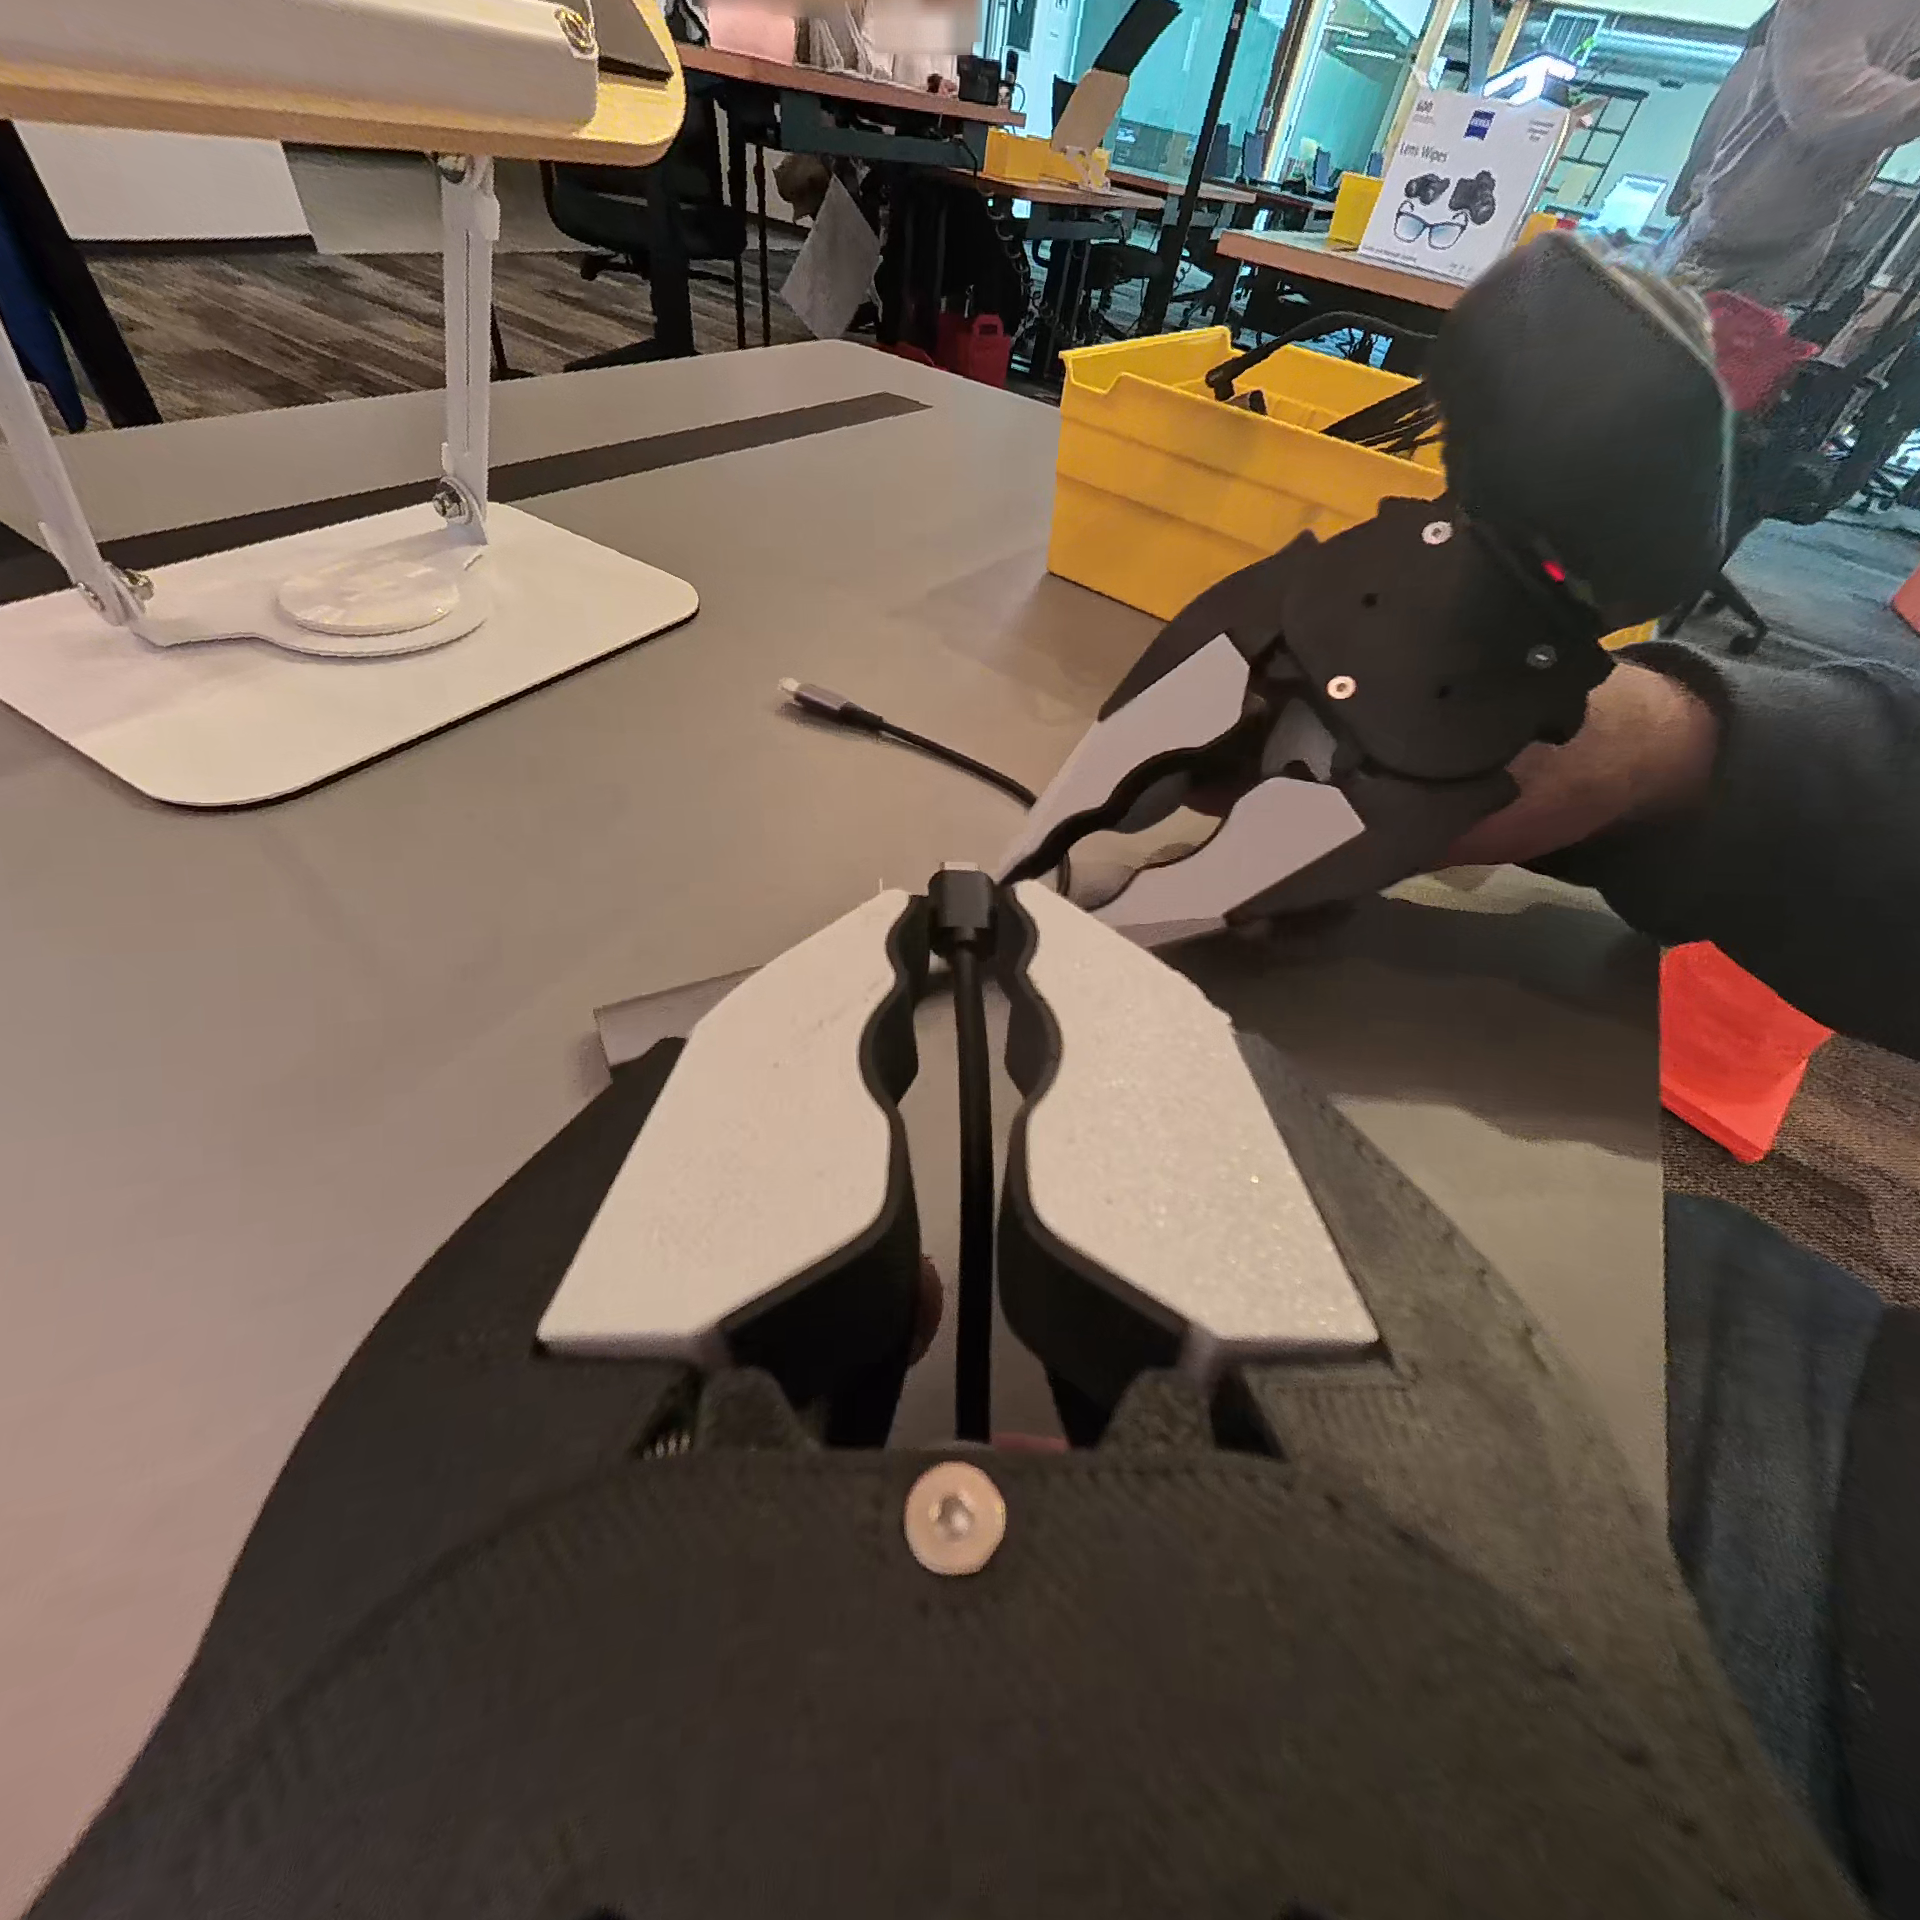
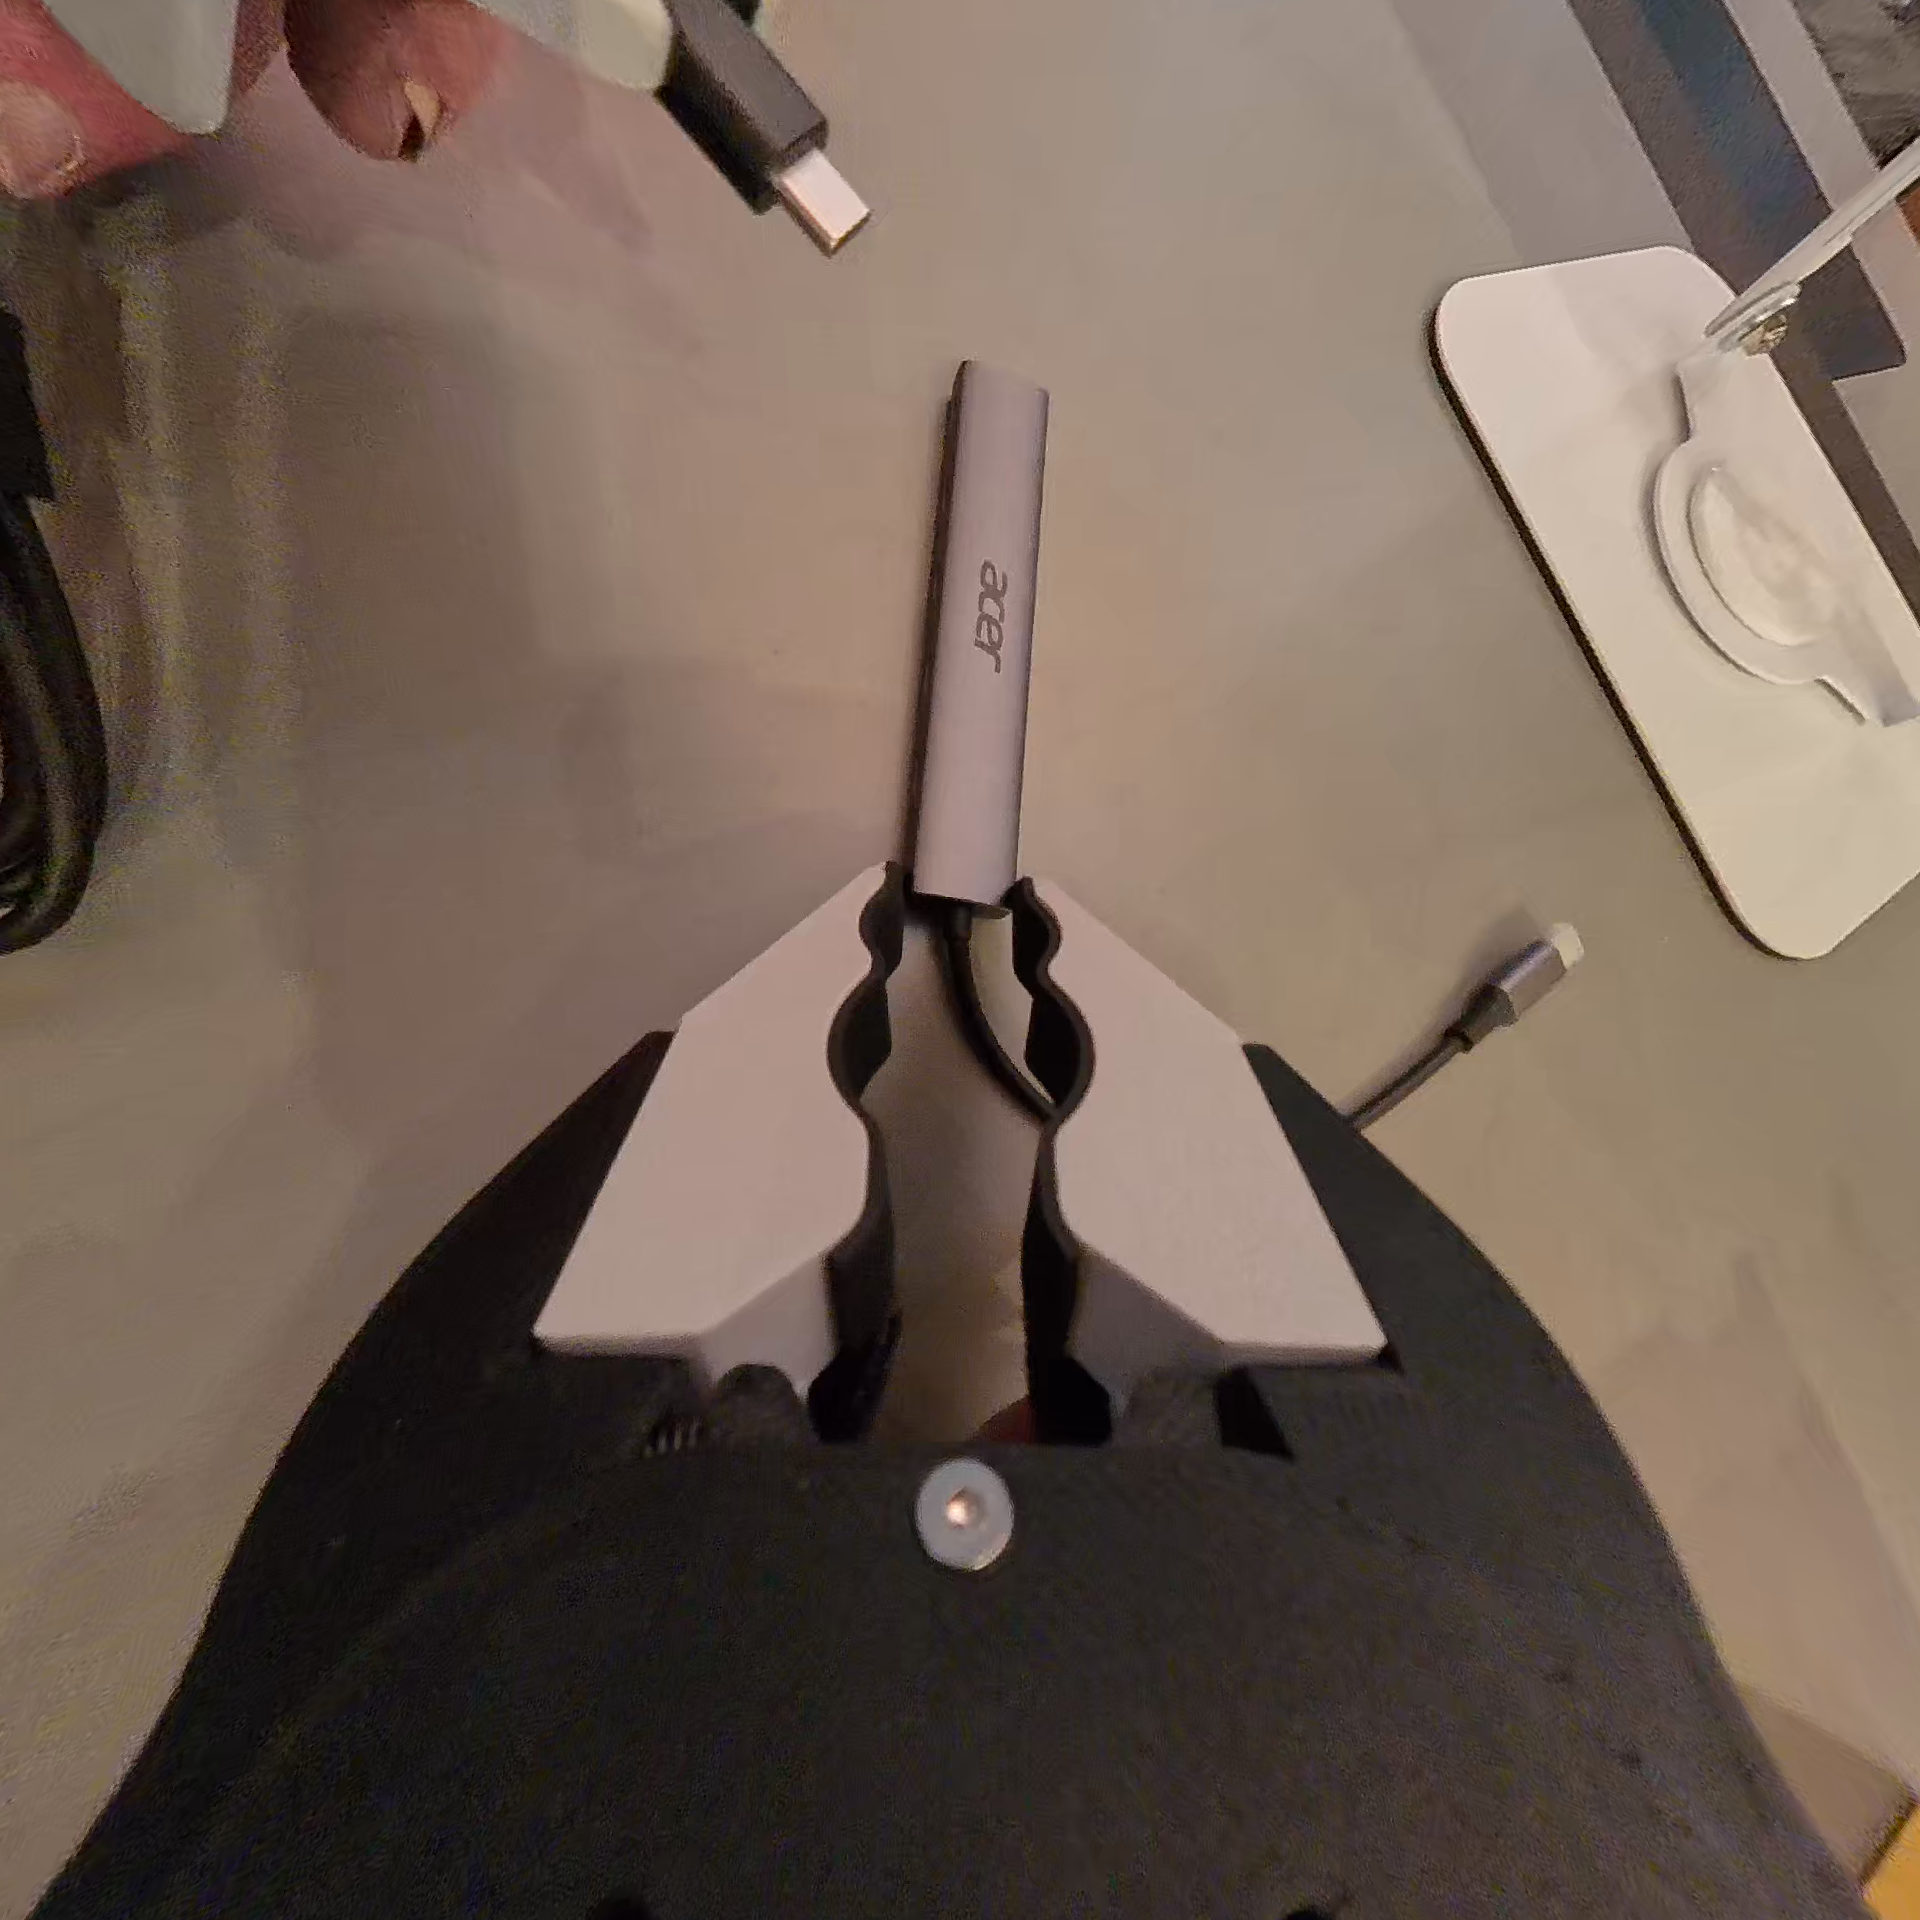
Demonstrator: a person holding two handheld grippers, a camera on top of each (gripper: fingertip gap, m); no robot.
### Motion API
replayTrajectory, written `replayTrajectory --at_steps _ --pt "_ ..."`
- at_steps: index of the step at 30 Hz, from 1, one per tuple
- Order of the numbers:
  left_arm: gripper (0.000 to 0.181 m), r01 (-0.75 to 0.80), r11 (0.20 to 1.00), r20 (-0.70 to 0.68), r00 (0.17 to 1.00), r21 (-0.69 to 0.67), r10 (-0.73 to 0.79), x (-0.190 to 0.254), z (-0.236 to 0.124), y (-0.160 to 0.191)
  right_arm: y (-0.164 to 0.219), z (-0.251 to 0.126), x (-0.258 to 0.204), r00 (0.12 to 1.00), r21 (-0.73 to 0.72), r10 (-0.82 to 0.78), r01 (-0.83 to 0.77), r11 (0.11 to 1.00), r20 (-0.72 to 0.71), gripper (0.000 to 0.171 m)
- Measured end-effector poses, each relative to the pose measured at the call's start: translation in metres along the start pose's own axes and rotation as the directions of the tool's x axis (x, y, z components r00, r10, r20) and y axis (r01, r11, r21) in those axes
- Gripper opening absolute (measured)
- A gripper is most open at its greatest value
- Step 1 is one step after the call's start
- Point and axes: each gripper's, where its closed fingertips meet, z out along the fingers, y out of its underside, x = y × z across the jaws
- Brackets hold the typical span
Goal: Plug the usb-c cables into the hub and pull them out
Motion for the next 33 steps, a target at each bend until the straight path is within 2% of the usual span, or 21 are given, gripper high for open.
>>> replayTrajectory --at_steps 3,12,14,16,18,21,23,24,27,28,29,30,33 --pt "0.012 0.004 1.0 0.005 1.0 0.009 -0.004 -0.001 -0.002 -0.001 -0.002 0.003 0.003 1.0 0.006 0.006 -0.006 1.0 0.016 0.017" --pt "0.012 0.029 0.999 0.021 0.999 0.039 -0.029 -0.01 -0.01 -0.004 -0.004 -0.005 0.001 0.923 0.036 0.306 -0.323 0.946 0.233 0.016" --pt "0.012 0.026 0.999 0.021 0.999 0.041 -0.027 -0.01 -0.01 -0.005 -0.013 -0.012 0.001 0.893 0.072 0.342 -0.377 0.923 0.294 0.0" --pt "0.012 0.023 0.999 0.024 0.999 0.043 -0.024 -0.011 -0.011 -0.005 -0.017 -0.018 0.002 0.872 0.092 0.36 -0.409 0.908 0.332 0.0" --pt "0.012 0.018 0.999 0.029 0.999 0.042 -0.019 -0.012 -0.011 -0.006 -0.009 -0.017 0.005 0.906 0.064 0.323 -0.353 0.934 0.273 0.0" --pt "0.012 0.014 0.999 0.034 0.999 0.043 -0.015 -0.014 -0.012 -0.006 -0.014 -0.02 0.006 0.973 0.111 0.158 -0.177 0.978 0.168 0.005" --pt "0.012 0.012 0.999 0.036 0.999 0.042 -0.014 -0.014 -0.012 -0.006 -0.022 -0.02 -0.002 0.996 0.11 -0.02 0.011 0.994 0.083 0.034" --pt "0.012 0.012 0.999 0.038 0.999 0.042 -0.014 -0.015 -0.012 -0.006 -0.026 -0.018 -0.006 0.992 0.092 -0.119 0.115 0.989 0.034 0.042" --pt "0.012 0.01 0.999 0.039 0.999 0.043 -0.012 -0.014 -0.011 -0.006 -0.023 -0.005 -0.008 0.911 -0.06 -0.406 0.402 0.914 -0.067 0.041" --pt "0.012 0.005 0.999 0.04 0.999 0.041 -0.007 -0.014 -0.011 -0.006 -0.018 0.0 -0.005 0.884 -0.124 -0.46 0.449 0.885 -0.08 0.032" --pt "0.011 0.001 0.999 0.041 0.999 0.04 -0.002 -0.013 -0.011 -0.007 -0.013 0.005 -0.003 0.874 -0.172 -0.479 0.462 0.87 -0.077 0.013" --pt "0.01 -0.002 0.999 0.041 0.999 0.041 0.0 -0.013 -0.012 -0.007 -0.01 0.009 -0.001 0.88 -0.2 -0.467 0.445 0.873 -0.081 0.008" --pt "0.012 -0.006 0.999 0.045 0.999 0.045 0.004 -0.013 -0.014 -0.009 -0.006 0.014 0.012 0.875 -0.256 -0.468 0.427 0.867 -0.123 0.007"
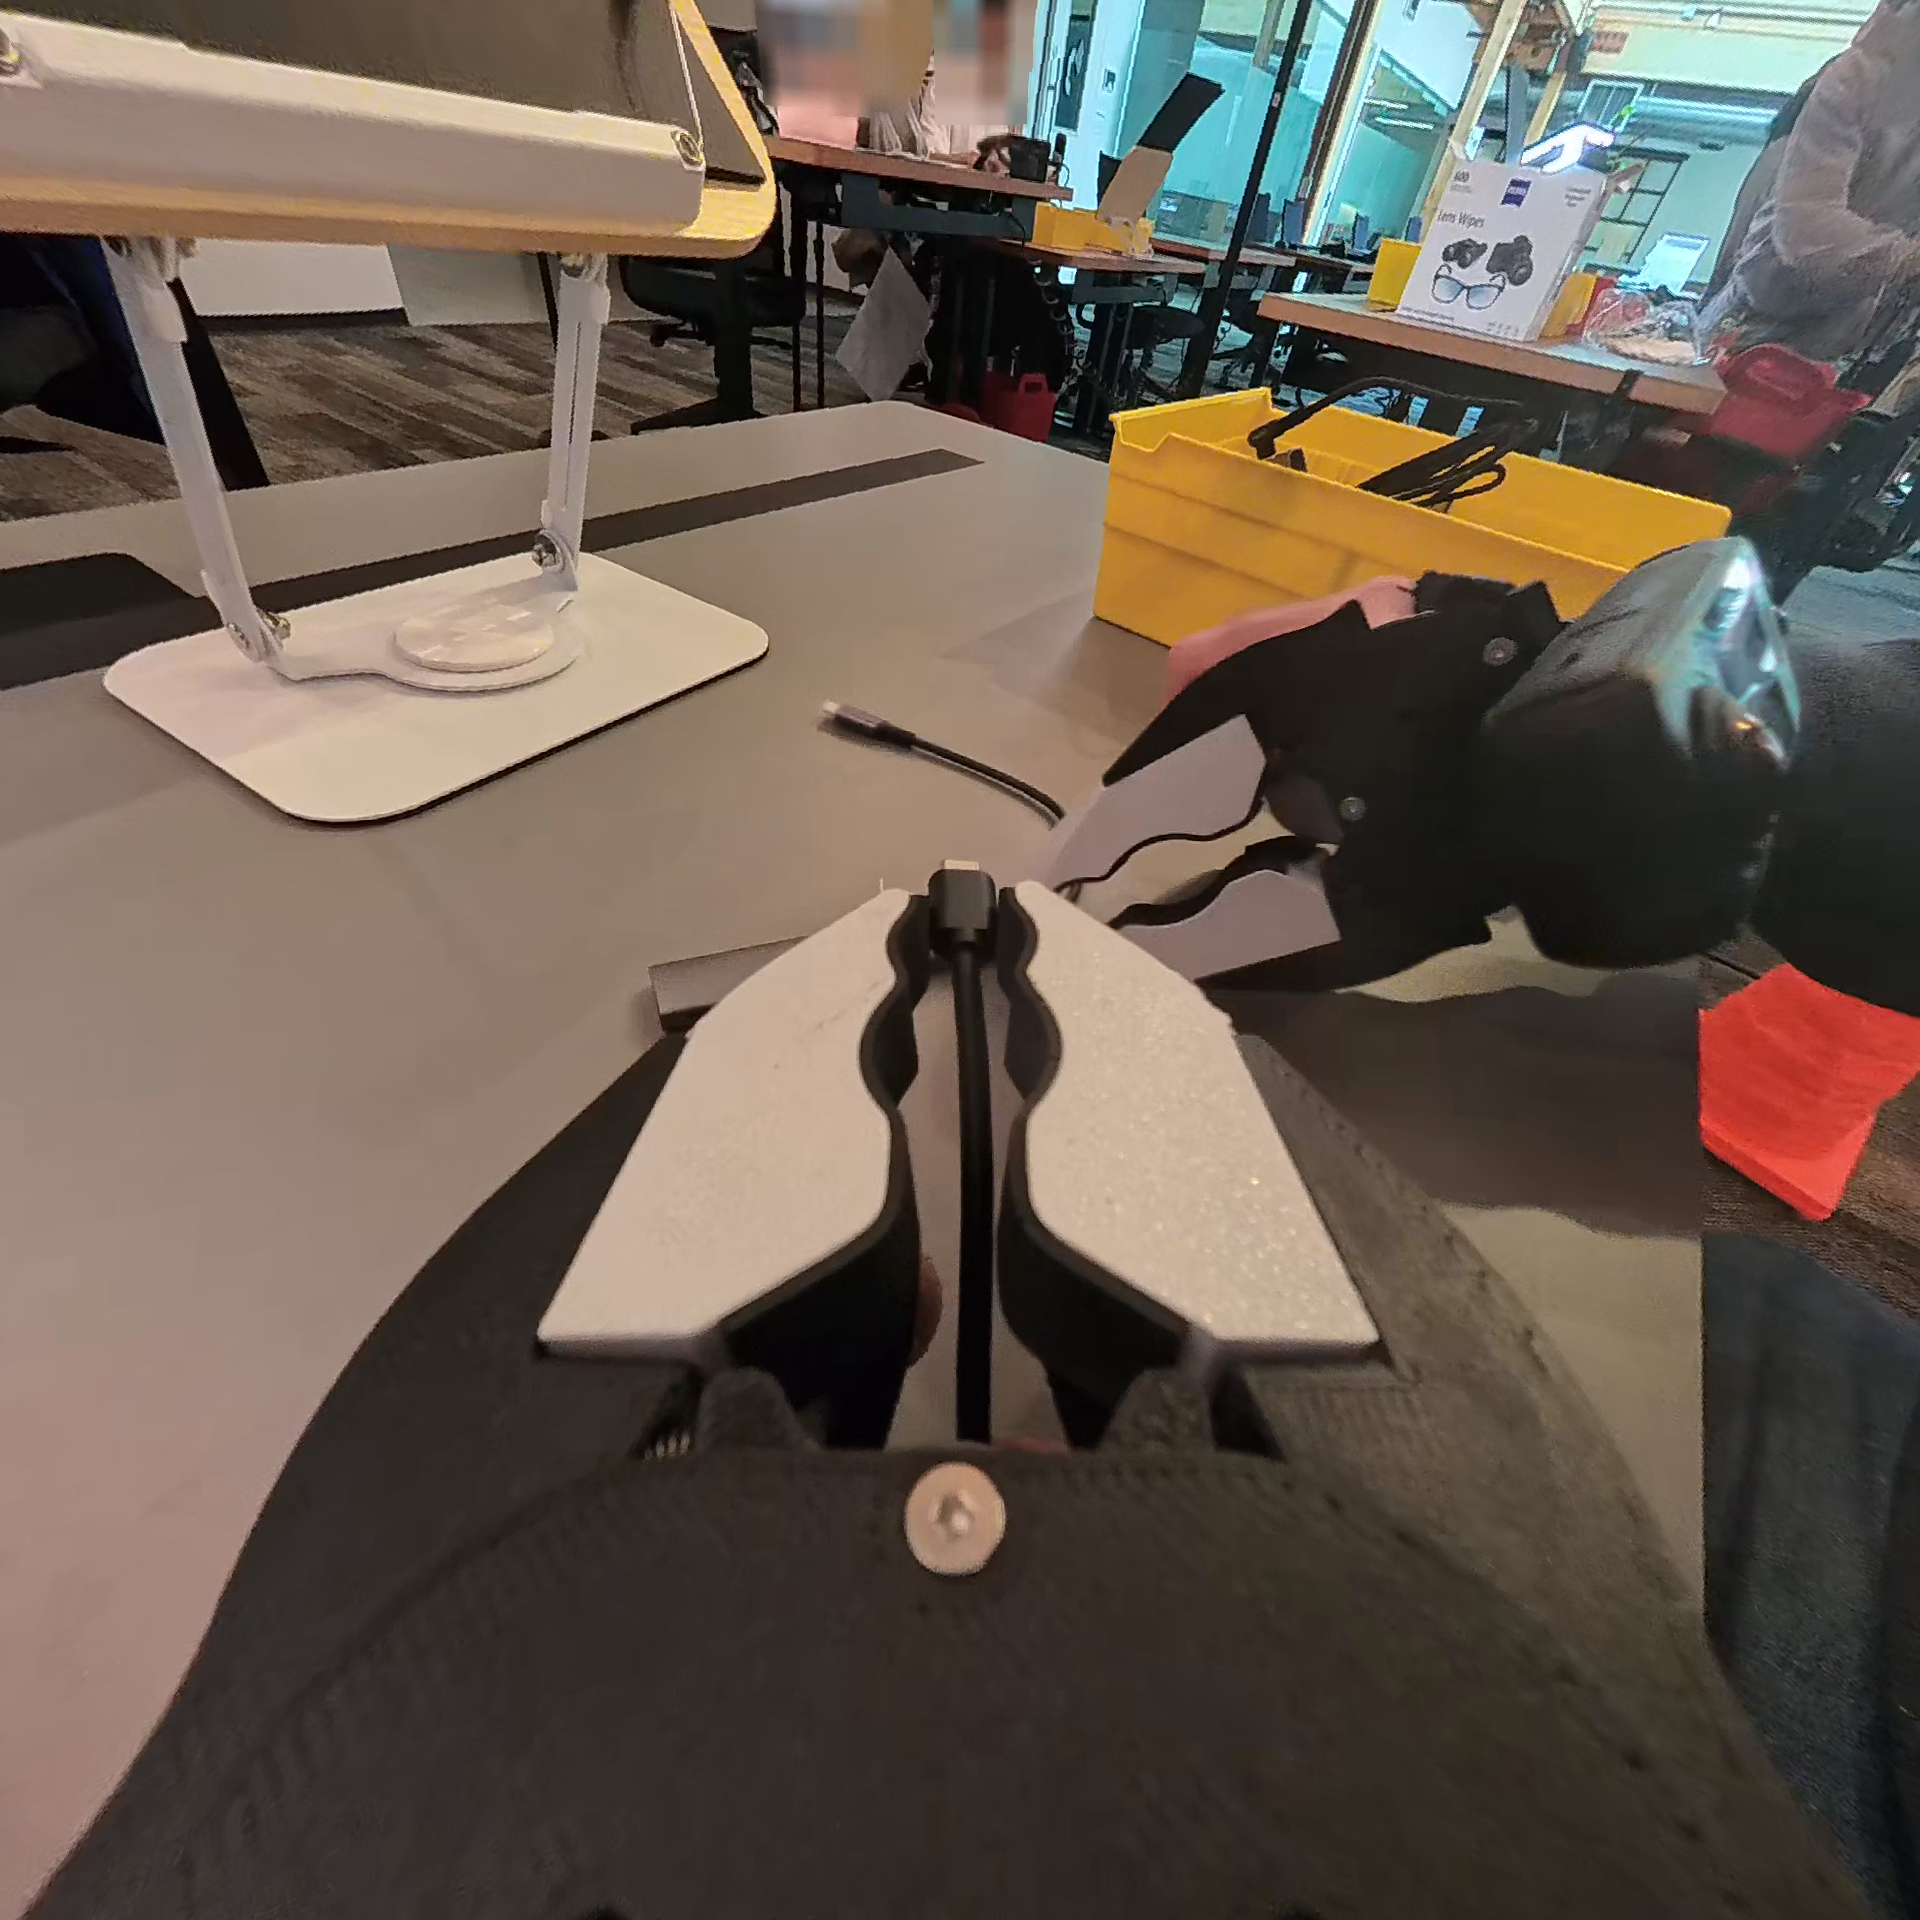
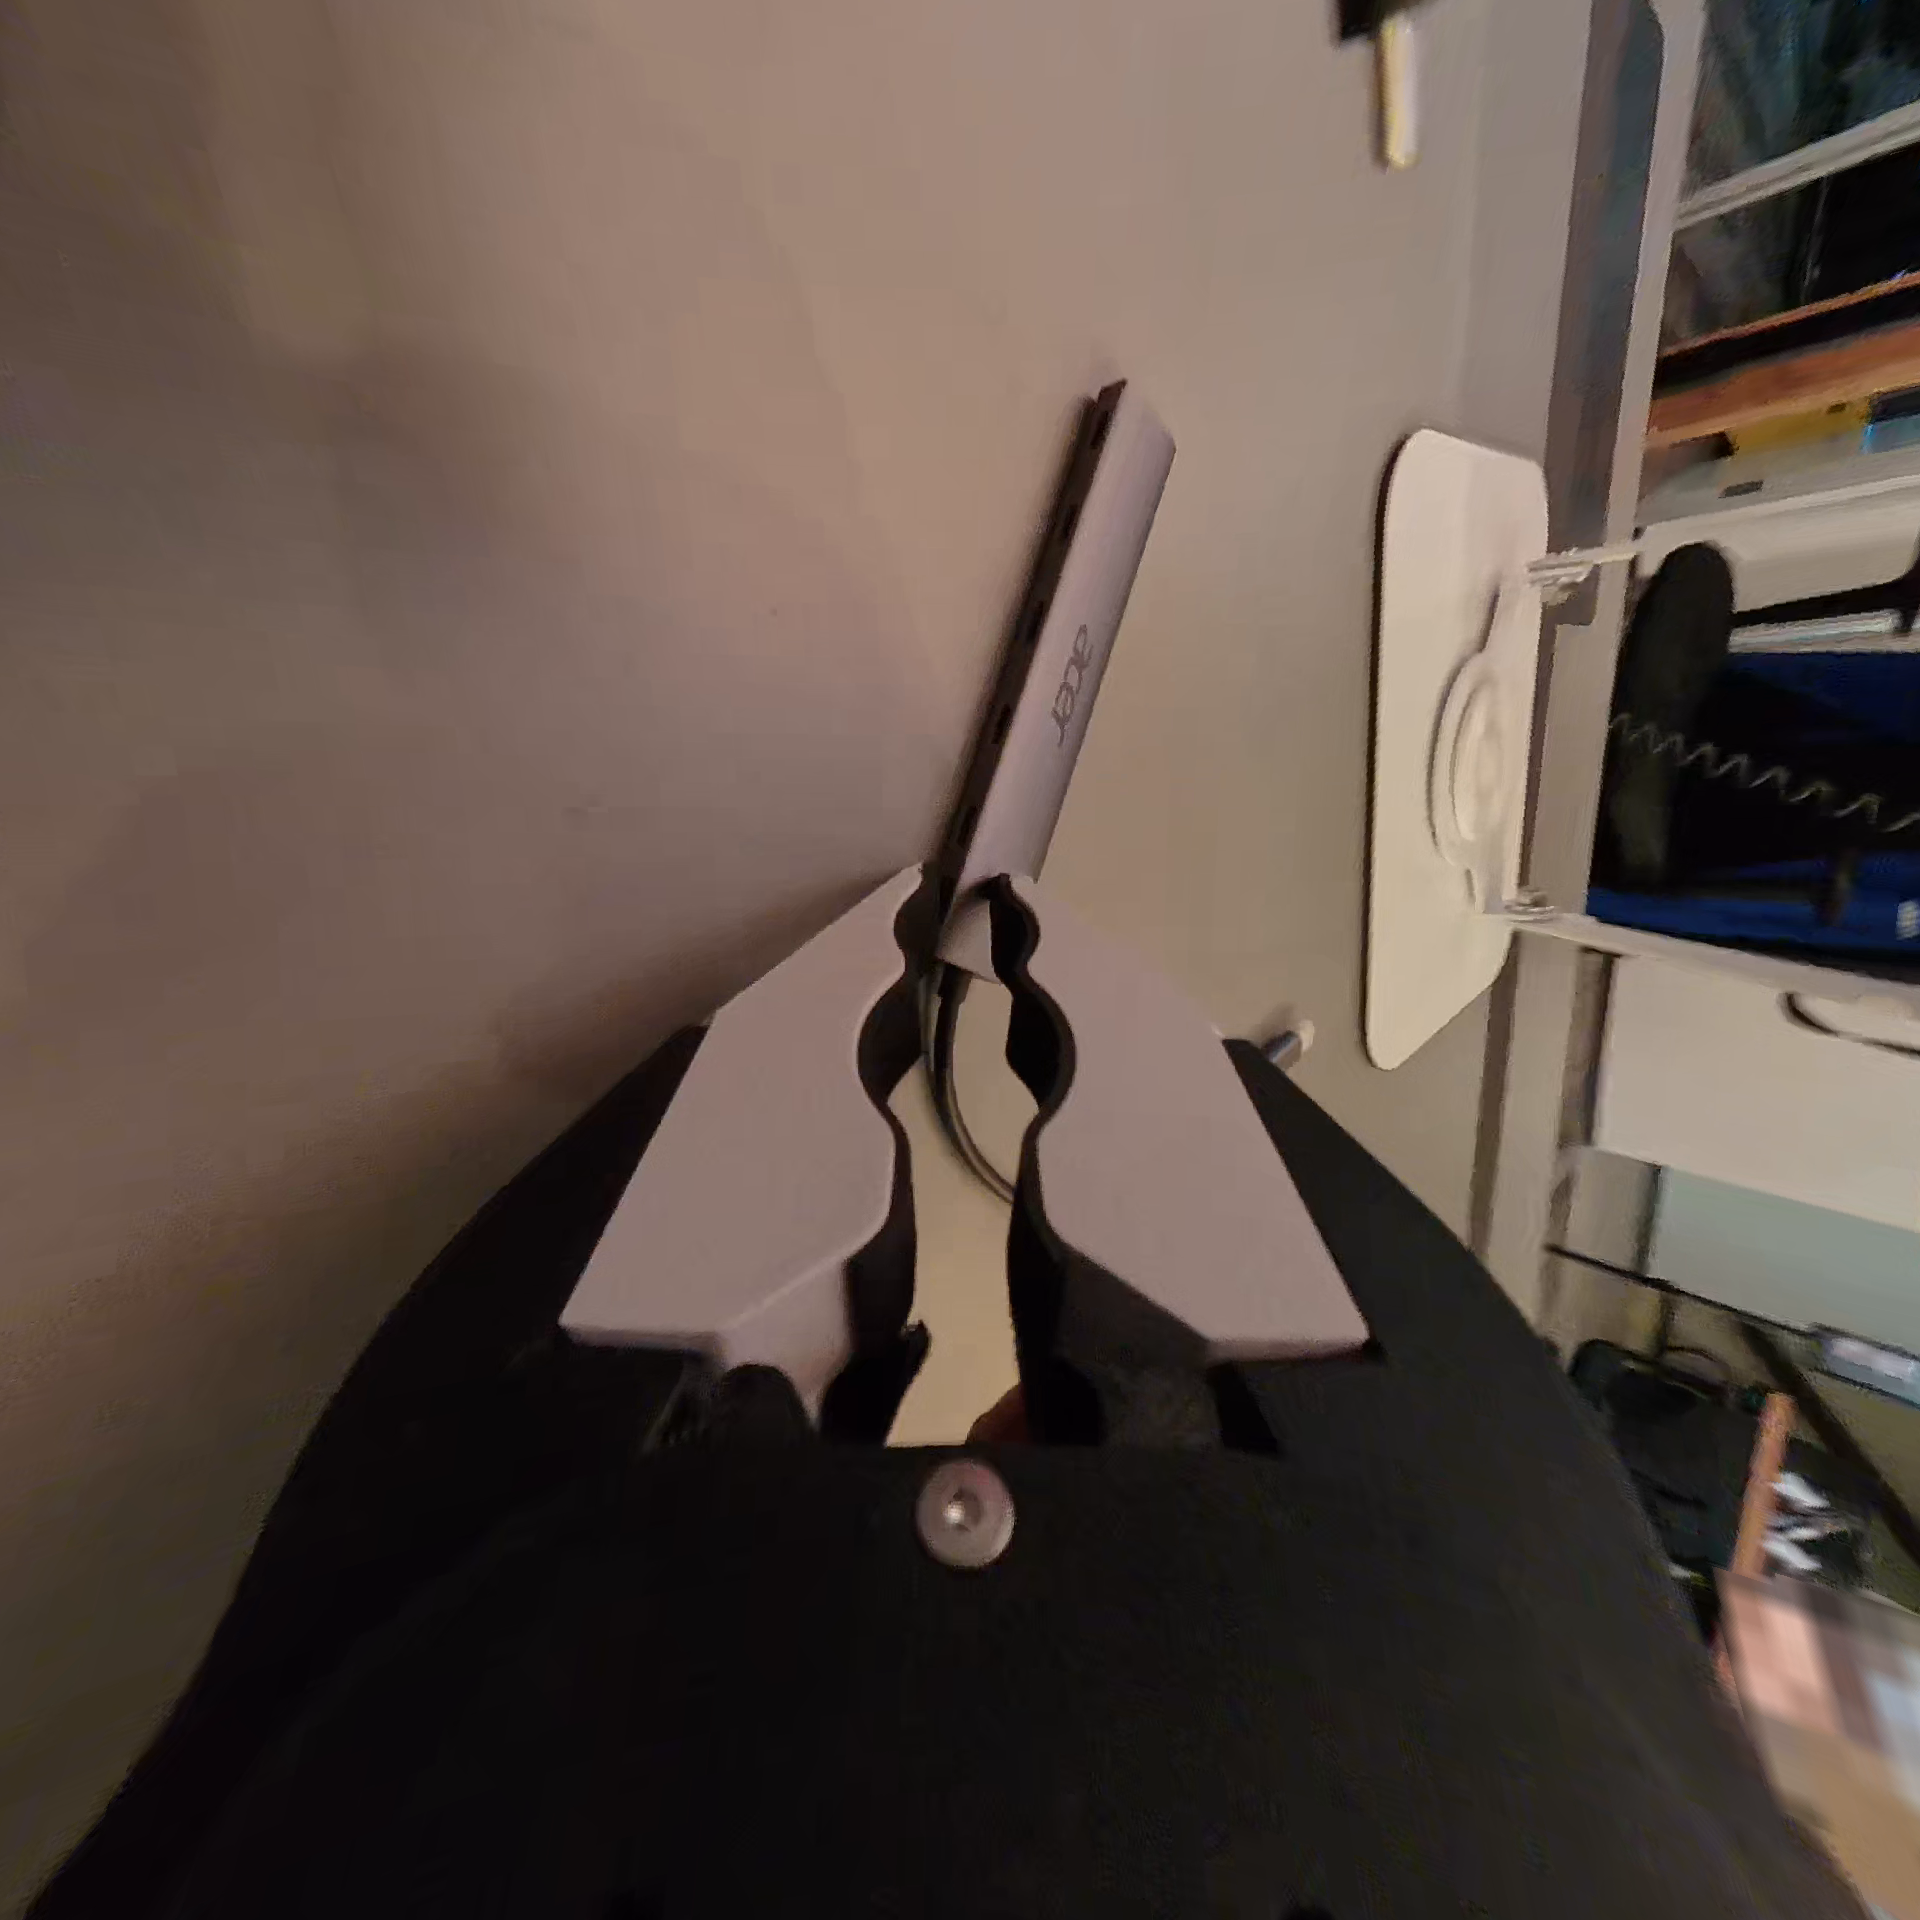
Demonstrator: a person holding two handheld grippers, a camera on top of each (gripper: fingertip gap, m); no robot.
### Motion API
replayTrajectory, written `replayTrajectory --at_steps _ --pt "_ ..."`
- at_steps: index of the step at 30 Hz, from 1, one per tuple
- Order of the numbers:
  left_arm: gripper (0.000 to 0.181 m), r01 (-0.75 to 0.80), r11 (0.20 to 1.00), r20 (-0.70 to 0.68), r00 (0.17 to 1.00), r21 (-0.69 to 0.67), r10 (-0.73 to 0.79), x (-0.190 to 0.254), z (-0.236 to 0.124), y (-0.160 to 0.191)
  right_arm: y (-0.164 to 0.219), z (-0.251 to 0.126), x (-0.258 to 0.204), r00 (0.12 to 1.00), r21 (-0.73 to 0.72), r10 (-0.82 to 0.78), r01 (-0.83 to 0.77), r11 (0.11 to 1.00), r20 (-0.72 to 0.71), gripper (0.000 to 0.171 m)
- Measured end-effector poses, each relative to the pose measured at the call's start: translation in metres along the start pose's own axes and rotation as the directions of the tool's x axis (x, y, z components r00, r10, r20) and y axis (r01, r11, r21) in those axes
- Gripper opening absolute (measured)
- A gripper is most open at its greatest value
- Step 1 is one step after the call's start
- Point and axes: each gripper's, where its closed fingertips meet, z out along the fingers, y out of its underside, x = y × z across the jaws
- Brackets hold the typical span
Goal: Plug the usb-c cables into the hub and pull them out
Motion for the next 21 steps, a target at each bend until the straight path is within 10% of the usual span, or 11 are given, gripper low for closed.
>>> replayTrajectory --at_steps 11,14,21 --pt "0.012 0.006 1.0 0.013 1.0 0.026 -0.007 -0.006 -0.008 -0.002 -0.005 -0.003 0.015 0.932 0.125 0.328 -0.348 0.929 0.154 0.003" --pt "0.012 0.011 0.999 0.016 1.0 0.033 -0.012 -0.008 -0.008 -0.003 -0.003 0.003 0.011 0.892 0.062 0.379 -0.405 0.912 0.246 0.051" --pt "0.012 0.01 0.999 0.017 1.0 0.04 -0.011 -0.007 -0.009 -0.004 0.001 0.013 0.011 0.757 0.008 0.525 -0.573 0.82 0.388 0.018"
